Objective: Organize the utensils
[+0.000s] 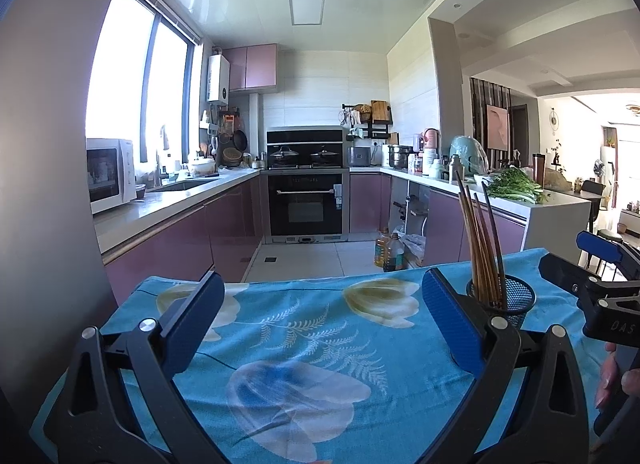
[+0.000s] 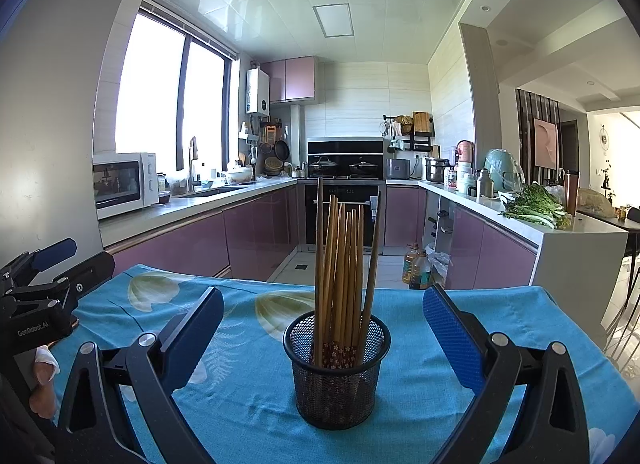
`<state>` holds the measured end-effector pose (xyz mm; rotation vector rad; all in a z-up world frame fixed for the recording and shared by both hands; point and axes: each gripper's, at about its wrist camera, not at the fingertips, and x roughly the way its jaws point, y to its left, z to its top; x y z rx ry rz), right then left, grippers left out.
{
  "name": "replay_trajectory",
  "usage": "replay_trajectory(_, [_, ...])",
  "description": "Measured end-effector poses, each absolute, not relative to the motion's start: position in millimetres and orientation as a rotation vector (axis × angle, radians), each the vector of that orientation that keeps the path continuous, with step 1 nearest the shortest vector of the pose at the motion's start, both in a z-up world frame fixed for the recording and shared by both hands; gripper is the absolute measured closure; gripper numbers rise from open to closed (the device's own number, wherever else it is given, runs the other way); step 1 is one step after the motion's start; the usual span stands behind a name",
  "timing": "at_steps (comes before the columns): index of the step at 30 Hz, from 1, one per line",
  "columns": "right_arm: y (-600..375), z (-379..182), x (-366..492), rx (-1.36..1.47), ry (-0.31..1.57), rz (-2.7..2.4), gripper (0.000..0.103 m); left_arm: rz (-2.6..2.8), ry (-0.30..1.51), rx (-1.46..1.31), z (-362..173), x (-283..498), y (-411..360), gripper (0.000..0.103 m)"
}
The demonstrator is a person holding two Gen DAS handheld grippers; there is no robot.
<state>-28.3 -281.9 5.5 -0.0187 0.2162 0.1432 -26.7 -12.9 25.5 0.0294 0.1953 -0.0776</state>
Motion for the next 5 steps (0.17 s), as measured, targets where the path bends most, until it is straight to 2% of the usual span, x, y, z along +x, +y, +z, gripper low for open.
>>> replay_trajectory(5, [-318, -8, -11, 0.009, 0.319, 0.083, 0.006, -0.054, 0.322, 0.012, 14, 1, 1, 0.006])
